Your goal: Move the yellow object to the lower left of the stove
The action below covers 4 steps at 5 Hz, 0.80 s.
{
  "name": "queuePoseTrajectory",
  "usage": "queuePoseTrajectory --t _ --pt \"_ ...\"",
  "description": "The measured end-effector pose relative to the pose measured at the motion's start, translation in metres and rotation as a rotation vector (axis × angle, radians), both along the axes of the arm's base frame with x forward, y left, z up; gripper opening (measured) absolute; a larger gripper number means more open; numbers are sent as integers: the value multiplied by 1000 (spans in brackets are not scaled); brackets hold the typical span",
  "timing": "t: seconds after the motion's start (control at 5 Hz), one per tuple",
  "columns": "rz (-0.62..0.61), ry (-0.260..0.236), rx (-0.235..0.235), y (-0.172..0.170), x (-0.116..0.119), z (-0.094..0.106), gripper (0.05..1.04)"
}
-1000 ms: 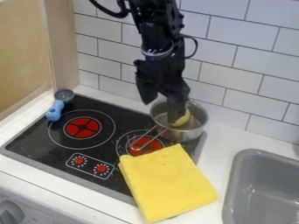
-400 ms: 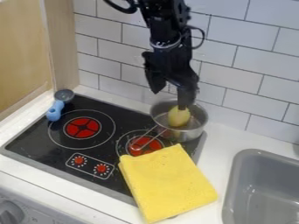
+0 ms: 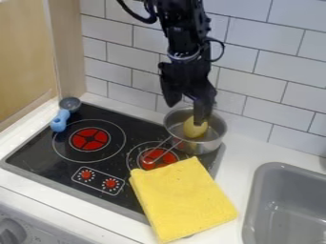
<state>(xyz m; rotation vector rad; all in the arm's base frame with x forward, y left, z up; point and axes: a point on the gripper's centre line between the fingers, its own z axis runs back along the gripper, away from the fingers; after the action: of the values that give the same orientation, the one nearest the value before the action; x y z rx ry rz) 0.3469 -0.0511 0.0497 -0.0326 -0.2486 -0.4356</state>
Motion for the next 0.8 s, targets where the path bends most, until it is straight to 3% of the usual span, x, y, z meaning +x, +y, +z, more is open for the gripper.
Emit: queuePoseTrajectory --t 0.4,0.6,0.8 --pt "-7 34 -30 -3 4 -21 999" --pt "-17 18 -48 -8 15 -24 999" --pt "-24 38 -45 -8 15 -34 999"
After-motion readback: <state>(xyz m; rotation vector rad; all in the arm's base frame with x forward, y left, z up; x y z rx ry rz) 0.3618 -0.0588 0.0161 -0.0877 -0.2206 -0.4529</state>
